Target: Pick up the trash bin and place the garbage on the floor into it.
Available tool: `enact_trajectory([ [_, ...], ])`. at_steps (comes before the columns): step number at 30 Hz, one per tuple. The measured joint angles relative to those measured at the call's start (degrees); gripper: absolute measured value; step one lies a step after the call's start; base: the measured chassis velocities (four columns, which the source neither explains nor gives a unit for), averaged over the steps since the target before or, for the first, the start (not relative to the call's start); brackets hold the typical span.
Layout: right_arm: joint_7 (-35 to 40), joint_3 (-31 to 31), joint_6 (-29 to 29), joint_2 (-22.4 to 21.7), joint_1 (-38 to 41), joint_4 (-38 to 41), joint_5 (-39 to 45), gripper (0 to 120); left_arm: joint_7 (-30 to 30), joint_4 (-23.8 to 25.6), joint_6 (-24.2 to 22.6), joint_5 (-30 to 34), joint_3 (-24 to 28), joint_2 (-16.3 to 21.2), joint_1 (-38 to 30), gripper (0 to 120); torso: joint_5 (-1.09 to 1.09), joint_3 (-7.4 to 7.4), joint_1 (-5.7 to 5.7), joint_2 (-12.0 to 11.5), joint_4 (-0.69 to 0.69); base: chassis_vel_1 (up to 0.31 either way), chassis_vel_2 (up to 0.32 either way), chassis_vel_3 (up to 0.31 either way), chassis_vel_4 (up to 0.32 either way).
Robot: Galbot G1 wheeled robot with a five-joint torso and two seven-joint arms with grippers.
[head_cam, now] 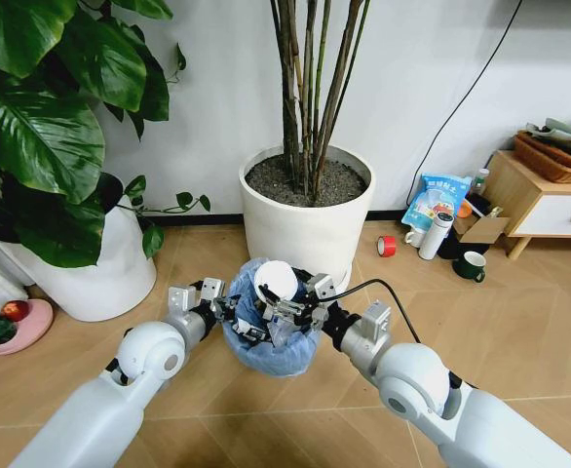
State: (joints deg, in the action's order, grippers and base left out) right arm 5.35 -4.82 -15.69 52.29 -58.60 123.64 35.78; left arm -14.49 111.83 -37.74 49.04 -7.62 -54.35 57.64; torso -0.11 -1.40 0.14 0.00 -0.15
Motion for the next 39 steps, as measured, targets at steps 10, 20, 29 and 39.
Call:
enact_trajectory([
  [10,0.1,3.0,0.4,0.4,-1.0,-0.1,-0.5,100,-0.3,0.1,0.0,0.1,0.0,-0.1,-0.2,0,0.01,0.00,0.00,0.0,0.00,0.000,0.000,0.000,0.000],
  [20,2.6,16.4,0.5,0.1,-8.1,0.2,-1.2,100,-0.6,1.1,0.0,0.1,-1.3,0.3,1.1,0,0.00,0.00,0.00,0.0,-0.01,0.000,0.000,0.000,0.000],
  [29,6.2,30.2,-0.3,3.5,-21.3,-5.1,-4.8,100,-0.6,2.2,0.0,-0.6,-2.2,0.5,2.3,0,0.01,0.00,0.00,0.0,-0.01,0.000,0.000,0.000,0.000],
  [39,7.0,35.8,-0.6,9.2,-26.0,-20.2,-4.0,100,-0.2,2.9,0.1,-0.7,-2.2,0.5,2.3,0,0.03,0.00,0.00,0.0,-0.01,0.000,0.000,0.000,0.000],
])
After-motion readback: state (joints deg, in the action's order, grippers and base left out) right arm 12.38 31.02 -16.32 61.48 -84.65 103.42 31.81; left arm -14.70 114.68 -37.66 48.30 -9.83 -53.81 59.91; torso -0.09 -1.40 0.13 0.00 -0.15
